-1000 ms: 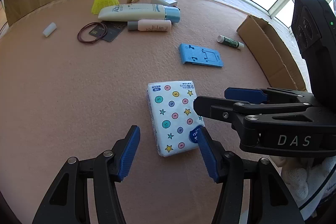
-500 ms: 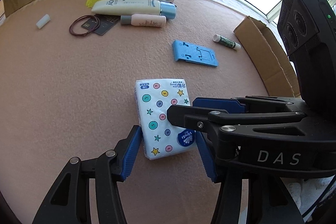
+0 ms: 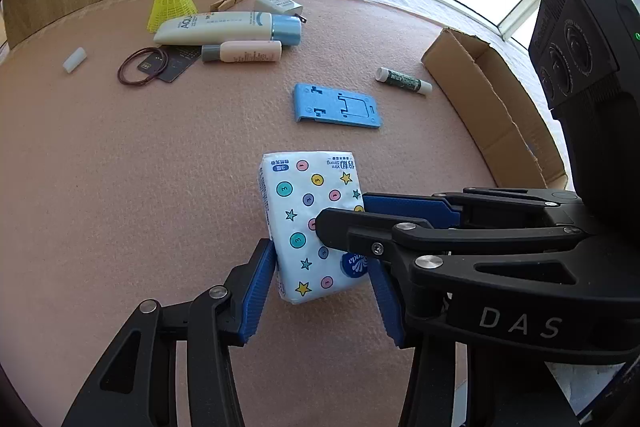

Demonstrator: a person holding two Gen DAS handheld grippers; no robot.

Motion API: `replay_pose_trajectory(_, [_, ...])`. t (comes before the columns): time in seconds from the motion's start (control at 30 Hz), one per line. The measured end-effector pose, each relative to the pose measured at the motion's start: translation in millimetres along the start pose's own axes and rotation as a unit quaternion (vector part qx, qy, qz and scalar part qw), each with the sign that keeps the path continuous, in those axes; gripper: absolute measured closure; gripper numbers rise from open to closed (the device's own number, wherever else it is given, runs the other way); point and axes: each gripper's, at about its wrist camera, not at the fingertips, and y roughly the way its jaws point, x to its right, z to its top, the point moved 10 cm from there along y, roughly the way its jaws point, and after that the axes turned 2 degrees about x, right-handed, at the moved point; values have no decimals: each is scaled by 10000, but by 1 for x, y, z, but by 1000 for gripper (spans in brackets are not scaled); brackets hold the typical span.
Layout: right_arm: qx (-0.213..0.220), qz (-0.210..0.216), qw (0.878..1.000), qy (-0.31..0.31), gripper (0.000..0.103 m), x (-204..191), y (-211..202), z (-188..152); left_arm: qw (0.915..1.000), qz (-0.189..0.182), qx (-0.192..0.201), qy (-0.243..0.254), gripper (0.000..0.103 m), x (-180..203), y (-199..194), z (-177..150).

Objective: Organize objects
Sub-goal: 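Carry the tissue pack with the right tool and release it in the box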

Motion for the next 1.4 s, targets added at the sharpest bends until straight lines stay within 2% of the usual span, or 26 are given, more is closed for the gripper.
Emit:
replay_pose_trajectory(0.2, [284,-32,9995,145,76,21,-34,-2,9994,-96,133,314,52,39,-6,11])
replay_pose_trajectory(0.47, [751,-236,9961,399,76,64,-88,-3,9957,-367,256,807,52,113,-5,27])
replay_pose_trajectory(0.97, [1445,-708,9832,861,76,162,-182,0,9817,-898,413,1625,52,249,17,64])
replay_pose_trajectory(1.2, [1573,-831,9794,959,76,198,-201,6,9762,-953,427,1901,52,290,35,81])
replay_pose_trajectory(1.4, [1634,-911,9775,975,76,218,-209,13,9738,-934,423,2031,52,308,48,94])
